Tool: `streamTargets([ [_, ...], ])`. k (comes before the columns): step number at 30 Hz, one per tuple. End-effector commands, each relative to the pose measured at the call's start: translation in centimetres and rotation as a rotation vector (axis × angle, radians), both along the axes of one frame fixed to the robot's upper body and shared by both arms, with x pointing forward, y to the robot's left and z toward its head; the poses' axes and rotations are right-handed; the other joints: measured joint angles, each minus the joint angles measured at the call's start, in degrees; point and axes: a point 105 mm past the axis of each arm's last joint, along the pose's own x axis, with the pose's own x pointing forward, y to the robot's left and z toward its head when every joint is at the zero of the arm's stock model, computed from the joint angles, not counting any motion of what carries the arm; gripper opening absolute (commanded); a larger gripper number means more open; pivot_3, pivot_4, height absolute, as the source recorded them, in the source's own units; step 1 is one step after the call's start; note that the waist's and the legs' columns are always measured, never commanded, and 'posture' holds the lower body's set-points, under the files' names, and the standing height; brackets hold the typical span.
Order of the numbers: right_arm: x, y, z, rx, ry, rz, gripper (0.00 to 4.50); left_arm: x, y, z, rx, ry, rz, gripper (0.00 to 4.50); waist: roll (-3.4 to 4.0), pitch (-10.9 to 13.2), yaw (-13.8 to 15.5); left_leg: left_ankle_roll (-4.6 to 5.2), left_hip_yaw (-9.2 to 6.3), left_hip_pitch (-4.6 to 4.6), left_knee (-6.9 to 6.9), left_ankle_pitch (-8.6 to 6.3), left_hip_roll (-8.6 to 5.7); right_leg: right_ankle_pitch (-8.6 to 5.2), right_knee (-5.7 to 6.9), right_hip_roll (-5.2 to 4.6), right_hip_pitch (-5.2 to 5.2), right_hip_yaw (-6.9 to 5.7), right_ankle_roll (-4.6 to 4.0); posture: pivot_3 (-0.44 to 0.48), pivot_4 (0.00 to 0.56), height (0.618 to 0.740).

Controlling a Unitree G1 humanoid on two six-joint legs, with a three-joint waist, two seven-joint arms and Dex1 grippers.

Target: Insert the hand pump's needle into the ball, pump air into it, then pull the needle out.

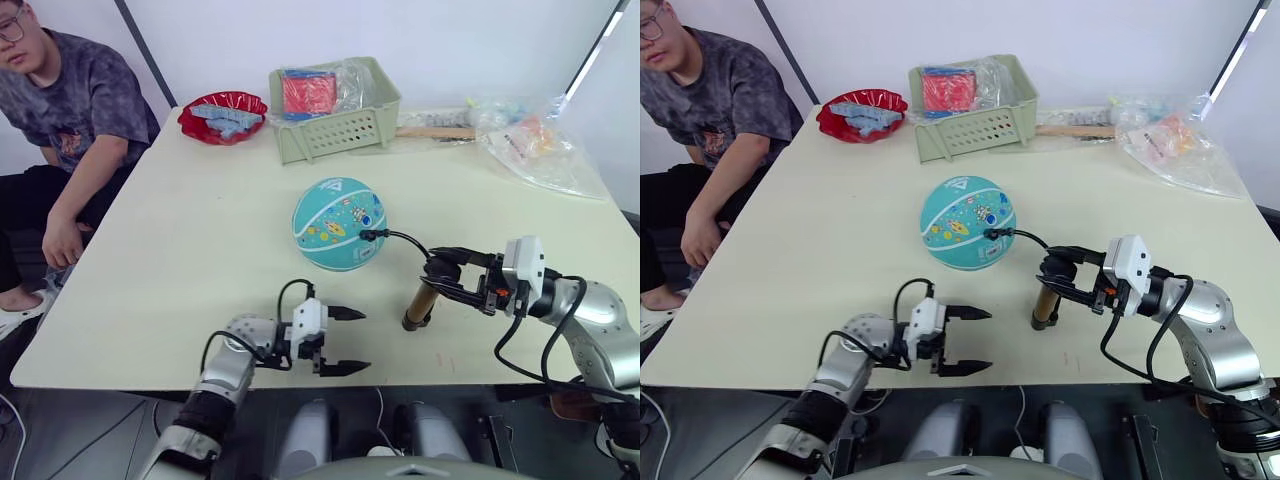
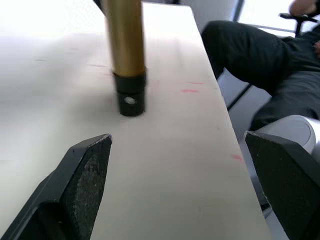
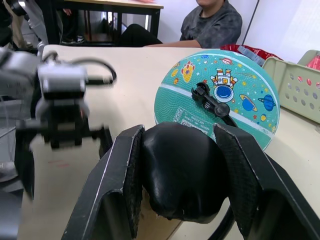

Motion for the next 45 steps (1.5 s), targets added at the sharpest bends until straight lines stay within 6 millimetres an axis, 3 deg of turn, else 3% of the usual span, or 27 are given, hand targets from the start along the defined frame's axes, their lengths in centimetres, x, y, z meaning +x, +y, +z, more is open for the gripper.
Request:
streamTargets([
  [1, -0.5, -0.4, -2.1, -0.031, 0.118, -0.015, 1.69, -0.3, 2.0, 2.5, -0.004, -0.064, 0.031, 4.50, -0.08, 0.1, -0.1, 0.00, 0.01, -0.02, 0.00, 0.00, 0.00, 0.00, 0.00, 0.00, -0.03, 0.00, 0.00, 0.000, 0.150, 0.738],
  [8, -0.6, -1.0, -1.2, -0.033, 0.084, -0.045, 1.69, -0.9, 3.1, 5.5, -0.038, -0.101, 0.063, 4.50, 0.12, 0.6, 0.1, 0.00, 0.02, -0.14, 0.01, 0.00, -0.06, 0.00, 0.00, 0.00, -0.10, -0.05, 0.03, 0.000, 0.150, 0.738],
  [25, 1.4, -4.7, 4.4, -0.087, -0.111, -0.153, 1.69, -1.4, 4.1, 8.0, -0.063, -0.134, 0.072, 4.50, 0.14, 1.7, 0.0, 0.00, 0.15, -0.31, 0.07, 0.01, -0.10, 0.08, 0.01, 0.35, -0.22, -0.09, 0.29, 0.000, 0.150, 0.738],
  [30, 1.9, -5.3, 5.1, -0.129, -0.161, -0.163, 1.69, -1.2, 4.2, 8.4, -0.062, -0.145, 0.067, 4.50, 0.16, 1.8, 0.0, -0.01, 0.14, -0.75, 0.14, 0.02, -0.11, 0.13, 0.11, 0.45, -0.65, -0.06, 0.36, 0.000, 0.150, 0.738],
  [45, 3.7, -6.4, 5.7, -0.355, -0.446, -0.184, 1.69, -1.0, 3.8, 9.1, -0.091, -0.149, 0.060, 4.50, 0.20, 1.8, 0.0, -0.02, 0.26, -0.75, 0.25, 0.03, -0.19, 0.19, 0.16, 0.55, -0.67, 0.05, 0.46, 0.000, 0.150, 0.738],
])
